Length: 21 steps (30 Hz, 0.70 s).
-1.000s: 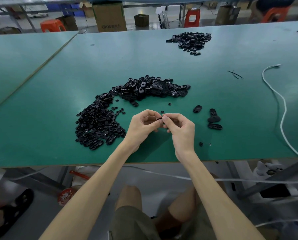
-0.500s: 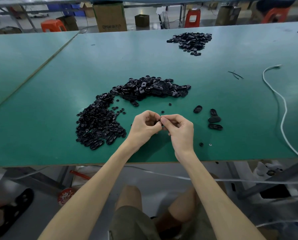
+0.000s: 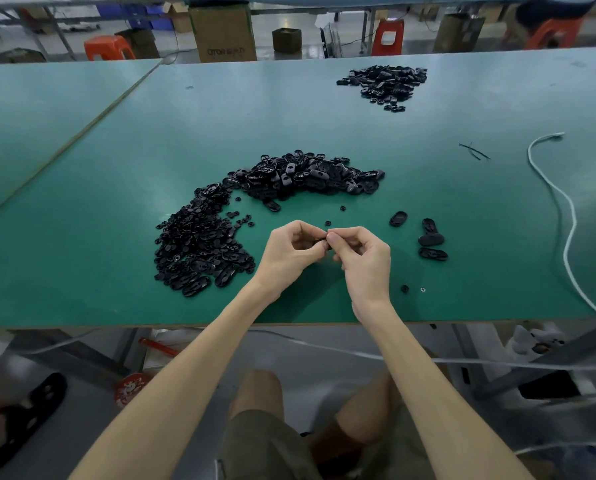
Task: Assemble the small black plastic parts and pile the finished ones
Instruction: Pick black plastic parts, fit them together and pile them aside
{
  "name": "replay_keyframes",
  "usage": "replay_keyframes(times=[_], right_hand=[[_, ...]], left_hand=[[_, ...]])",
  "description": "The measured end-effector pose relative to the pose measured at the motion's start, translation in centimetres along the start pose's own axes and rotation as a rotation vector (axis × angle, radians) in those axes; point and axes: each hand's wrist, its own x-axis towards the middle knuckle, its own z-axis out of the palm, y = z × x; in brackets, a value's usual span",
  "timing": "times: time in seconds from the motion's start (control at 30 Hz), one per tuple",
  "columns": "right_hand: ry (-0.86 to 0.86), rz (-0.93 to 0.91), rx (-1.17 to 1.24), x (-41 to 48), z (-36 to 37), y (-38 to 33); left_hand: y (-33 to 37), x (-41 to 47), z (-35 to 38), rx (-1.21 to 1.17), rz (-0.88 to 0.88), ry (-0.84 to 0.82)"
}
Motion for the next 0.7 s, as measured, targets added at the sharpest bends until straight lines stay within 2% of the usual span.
replay_keyframes(times=[0.13,0.7], right_hand=[[0.027,0.0,0.036,-0.05,-0.08,-0.12],[0.022,-0.012,-0.02,0.05,-0.16,-0.02]], left_hand=[[0.09,-0.01,-0.53,-0.082,0.009,-0.067],[0.13,0.0,-0.5,-0.014,0.005,-0.045]])
